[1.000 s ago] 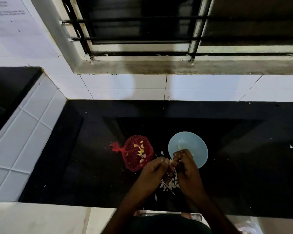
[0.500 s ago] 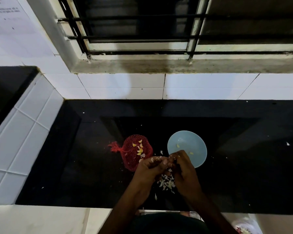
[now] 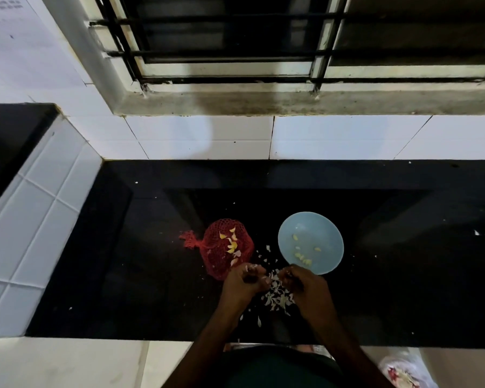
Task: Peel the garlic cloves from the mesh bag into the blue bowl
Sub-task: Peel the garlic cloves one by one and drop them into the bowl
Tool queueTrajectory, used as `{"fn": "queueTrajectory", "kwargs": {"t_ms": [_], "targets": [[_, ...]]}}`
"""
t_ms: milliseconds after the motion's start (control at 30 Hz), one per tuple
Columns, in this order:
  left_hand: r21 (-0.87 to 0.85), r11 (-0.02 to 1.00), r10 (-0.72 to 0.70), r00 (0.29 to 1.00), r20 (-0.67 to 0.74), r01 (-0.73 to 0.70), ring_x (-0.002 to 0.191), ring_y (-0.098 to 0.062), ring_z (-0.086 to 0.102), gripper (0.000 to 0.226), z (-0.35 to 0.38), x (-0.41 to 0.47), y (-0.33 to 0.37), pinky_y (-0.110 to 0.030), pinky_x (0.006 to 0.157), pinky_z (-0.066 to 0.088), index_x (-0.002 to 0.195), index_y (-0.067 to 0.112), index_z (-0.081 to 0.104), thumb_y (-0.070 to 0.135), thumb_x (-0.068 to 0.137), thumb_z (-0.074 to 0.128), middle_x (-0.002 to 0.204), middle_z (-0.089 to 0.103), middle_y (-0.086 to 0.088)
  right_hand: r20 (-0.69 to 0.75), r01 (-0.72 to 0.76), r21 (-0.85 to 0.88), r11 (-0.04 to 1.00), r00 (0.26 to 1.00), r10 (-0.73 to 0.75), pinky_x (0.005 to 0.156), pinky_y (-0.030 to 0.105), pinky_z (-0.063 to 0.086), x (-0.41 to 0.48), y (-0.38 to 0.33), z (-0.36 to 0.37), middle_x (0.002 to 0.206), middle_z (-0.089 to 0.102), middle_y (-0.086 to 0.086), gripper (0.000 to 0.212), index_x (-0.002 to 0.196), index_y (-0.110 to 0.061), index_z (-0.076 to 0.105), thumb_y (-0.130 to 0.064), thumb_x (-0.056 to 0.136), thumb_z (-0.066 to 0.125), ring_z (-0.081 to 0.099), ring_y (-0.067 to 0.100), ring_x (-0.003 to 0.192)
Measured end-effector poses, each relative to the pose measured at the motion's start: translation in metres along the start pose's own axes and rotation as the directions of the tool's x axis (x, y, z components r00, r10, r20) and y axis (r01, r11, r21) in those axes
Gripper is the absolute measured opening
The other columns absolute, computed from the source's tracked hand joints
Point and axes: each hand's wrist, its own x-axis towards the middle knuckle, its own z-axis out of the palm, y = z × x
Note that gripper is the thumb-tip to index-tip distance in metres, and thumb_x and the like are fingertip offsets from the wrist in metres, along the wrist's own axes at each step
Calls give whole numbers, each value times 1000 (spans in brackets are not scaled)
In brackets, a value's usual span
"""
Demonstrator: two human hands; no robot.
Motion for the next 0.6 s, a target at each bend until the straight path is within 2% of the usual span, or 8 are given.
{"fn": "queueTrajectory", "kwargs": {"t_ms": [67, 133, 233, 300, 400, 467, 533, 600], "targets": [[15, 1000, 1, 1000, -2, -1, 65, -11, 69, 8, 3, 2, -9, -23, 65, 56, 91, 1, 74, 2, 85, 79, 76, 75, -6, 9, 26, -98, 995, 1000, -25, 78, 8, 44, 0, 3, 2, 93, 75, -7, 19, 95, -20, 76, -3, 88, 71, 63, -4, 88], [22, 1000, 10, 1000, -17, -9, 64, -15, 69, 11, 5, 5, -17, -30, 66, 56, 86, 5, 76, 15, 90, 77, 73, 76, -9, 21, 25, -139, 990, 1000, -23, 73, 19, 42, 0, 1, 1, 87, 73, -3, 3, 89, -14, 73, -11, 90, 72, 64, 5, 84], [-13, 1000, 11, 999, -33, -11, 60, -17, 67, 21, 6, 7, -22, -32, 64, 54, 79, 7, 71, 24, 91, 76, 69, 73, -10, 15, 14, -194, 981, 1000, -11, 68, 22, 38, -1, 0, -2, 81, 67, -4, 13, 86, -15, 67, -23, 88, 76, 57, 4, 76], [-22, 1000, 20, 1000, -24, -20, 59, -18, 67, 23, 8, 8, -23, -31, 61, 53, 78, 7, 69, 25, 91, 76, 67, 71, -10, -4, 36, -219, 975, 999, -38, 67, 21, 40, -1, 2, -4, 81, 68, -4, 12, 84, -18, 70, -24, 84, 80, 60, 8, 74], [-14, 1000, 23, 1000, -10, -24, 64, -21, 70, 19, 10, 11, -24, -34, 67, 56, 82, 6, 71, 21, 92, 75, 71, 73, -10, 9, 9, -201, 980, 1000, -7, 74, 22, 47, 0, 9, -4, 88, 75, -4, 6, 89, -24, 77, -19, 87, 77, 70, 13, 85], [-57, 998, 1, 1000, -8, -1, 67, -23, 72, 8, 13, 12, -27, -36, 71, 59, 88, 3, 73, 10, 91, 75, 76, 75, -12, 104, -54, -229, 972, 991, 79, 83, 28, 52, -2, 14, -5, 102, 76, -6, 15, 105, -30, 75, -25, 93, 68, 70, 13, 98], [-73, 997, -14, 1000, -5, 14, 68, -22, 73, 4, 13, 14, -30, -36, 72, 60, 91, 2, 74, 0, 88, 75, 78, 76, -12, 170, -54, -265, 963, 980, 101, 85, 26, 48, -6, 14, -6, 111, 72, -9, 25, 118, -35, 68, -28, 94, 64, 66, 11, 102], [-54, 998, -15, 1000, 11, 15, 70, -22, 73, 10, 13, 15, -33, -38, 75, 61, 93, 1, 74, -4, 85, 76, 80, 76, -12, 183, -23, -257, 966, 980, 72, 83, 22, 45, -7, 14, -6, 113, 64, -10, 30, 118, -32, 65, -20, 90, 66, 61, 8, 102]]}}
